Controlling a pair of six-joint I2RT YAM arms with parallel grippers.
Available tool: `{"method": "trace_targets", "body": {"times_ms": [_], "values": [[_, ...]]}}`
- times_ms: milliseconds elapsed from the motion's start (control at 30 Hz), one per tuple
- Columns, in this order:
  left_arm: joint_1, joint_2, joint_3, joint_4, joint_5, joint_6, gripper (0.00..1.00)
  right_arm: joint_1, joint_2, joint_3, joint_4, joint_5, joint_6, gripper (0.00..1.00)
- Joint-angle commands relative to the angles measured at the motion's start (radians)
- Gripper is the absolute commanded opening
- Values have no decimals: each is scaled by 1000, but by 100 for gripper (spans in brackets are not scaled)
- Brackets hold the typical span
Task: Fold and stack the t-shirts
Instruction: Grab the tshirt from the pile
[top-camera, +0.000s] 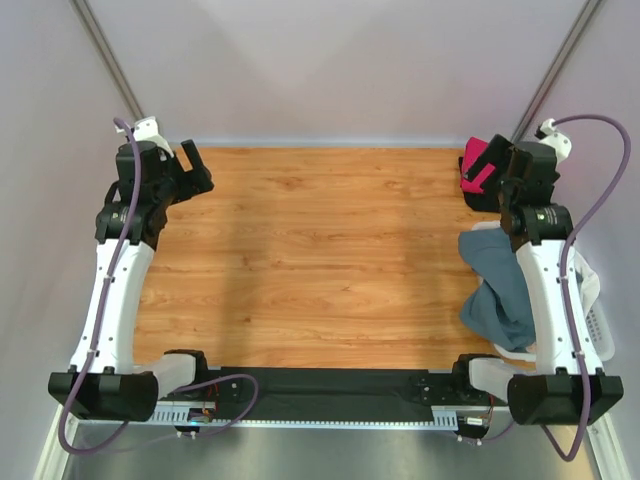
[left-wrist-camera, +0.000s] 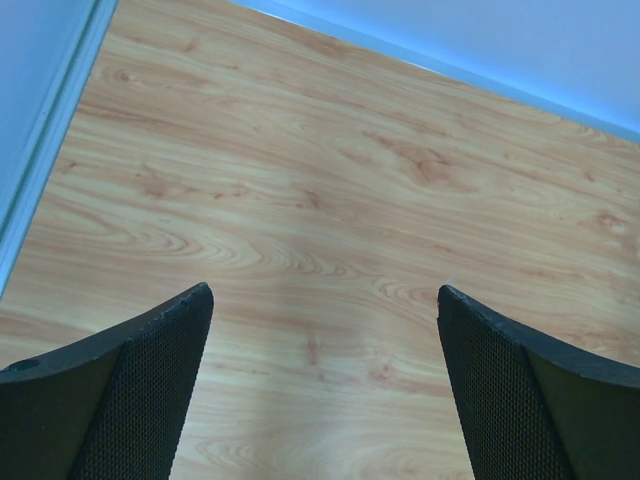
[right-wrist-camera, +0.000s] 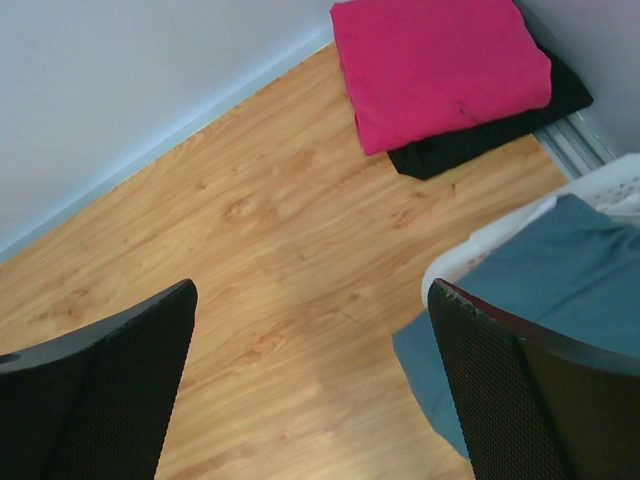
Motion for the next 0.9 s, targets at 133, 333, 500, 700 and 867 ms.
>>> {"method": "trace_targets", "body": {"times_ms": [133,333,500,700,867], "values": [[2,-67,-81,100,204,95,100,0,-140,-89,-110,75,69,100],[2,-85,-196,172,242,42,100,-4,-168,-133,-415,393,378,100],[-9,-85,-250,170,213,29,99,-31,-112,-142,-598,402,471,100],[-110,-73,-273,186,136,106,100,-31,-83,-242,-557,310,473,100],[-115,-68,-281,215,137,91,100,-31,-65,-331,-314,217,364,93]]}}
